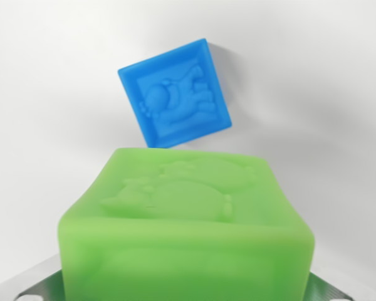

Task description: Stack cube

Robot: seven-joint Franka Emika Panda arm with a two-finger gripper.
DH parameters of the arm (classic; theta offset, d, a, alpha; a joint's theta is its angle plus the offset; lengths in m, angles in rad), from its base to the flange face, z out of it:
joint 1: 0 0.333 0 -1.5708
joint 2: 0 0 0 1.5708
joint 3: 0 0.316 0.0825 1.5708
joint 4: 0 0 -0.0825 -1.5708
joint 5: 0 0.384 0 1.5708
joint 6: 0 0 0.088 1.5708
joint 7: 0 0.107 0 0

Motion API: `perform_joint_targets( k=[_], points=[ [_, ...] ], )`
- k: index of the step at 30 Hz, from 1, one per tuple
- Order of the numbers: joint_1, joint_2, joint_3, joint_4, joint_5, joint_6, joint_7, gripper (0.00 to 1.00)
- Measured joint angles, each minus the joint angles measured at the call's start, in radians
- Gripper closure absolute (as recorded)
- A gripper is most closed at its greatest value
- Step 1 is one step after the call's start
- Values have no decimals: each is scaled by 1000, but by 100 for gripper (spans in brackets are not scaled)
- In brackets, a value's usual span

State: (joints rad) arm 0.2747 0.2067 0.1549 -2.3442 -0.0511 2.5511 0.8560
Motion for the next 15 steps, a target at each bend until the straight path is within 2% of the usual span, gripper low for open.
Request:
perform_joint_targets(
  k=[15],
  points=[
    [1,49,9,89,-14,-41,-139,100]
  ],
)
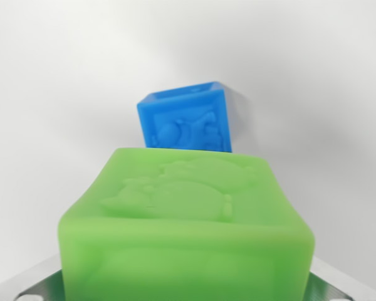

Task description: Stack cube

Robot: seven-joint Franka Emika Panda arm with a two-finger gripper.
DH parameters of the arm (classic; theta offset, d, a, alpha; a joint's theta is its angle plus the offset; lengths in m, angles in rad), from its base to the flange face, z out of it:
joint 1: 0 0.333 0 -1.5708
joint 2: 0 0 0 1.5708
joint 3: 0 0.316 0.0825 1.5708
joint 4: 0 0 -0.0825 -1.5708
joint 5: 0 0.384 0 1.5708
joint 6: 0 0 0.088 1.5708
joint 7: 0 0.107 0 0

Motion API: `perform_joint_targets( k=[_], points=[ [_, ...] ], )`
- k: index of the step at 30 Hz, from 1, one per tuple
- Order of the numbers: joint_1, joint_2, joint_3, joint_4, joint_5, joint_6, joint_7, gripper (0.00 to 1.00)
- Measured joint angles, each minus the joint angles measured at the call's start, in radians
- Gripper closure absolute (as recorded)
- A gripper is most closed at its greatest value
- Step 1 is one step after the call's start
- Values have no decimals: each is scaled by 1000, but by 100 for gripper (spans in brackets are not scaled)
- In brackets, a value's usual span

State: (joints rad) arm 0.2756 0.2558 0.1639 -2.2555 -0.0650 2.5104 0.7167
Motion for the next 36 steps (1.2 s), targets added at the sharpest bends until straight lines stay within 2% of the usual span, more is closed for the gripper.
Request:
perform_joint_targets(
  k=[7,14,28,36],
  points=[
    [0,24,5,42,-6,-19,-65,100],
    [2,56,5,54,-16,-5,-78,100],
    [13,143,-10,54,-41,78,-66,100],
    [20,179,-19,57,-48,109,-60,100]
  ],
)
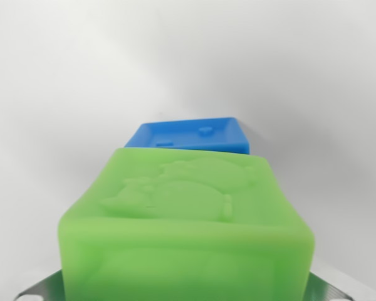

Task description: Stack cube

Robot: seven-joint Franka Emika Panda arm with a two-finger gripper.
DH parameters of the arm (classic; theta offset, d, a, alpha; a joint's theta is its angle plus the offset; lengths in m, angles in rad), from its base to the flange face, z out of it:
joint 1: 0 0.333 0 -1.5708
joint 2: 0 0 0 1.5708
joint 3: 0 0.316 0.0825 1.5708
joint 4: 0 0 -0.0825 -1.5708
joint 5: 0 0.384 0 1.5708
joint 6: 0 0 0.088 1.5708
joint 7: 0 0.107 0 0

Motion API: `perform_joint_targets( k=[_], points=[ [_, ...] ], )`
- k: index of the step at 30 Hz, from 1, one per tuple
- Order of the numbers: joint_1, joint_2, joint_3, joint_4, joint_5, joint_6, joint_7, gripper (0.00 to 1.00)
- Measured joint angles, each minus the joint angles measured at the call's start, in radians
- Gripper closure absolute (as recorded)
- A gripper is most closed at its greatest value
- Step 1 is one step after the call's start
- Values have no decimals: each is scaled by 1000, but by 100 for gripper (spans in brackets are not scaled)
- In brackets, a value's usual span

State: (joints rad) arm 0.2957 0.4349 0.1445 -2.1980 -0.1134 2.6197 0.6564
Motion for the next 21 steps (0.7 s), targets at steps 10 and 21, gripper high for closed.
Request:
perform_joint_targets(
  k=[10,21],
  points=[
    [8,29,-9,4,-4,25,3,100],
    [12,33,-13,6,-5,30,4,0]
  ],
)
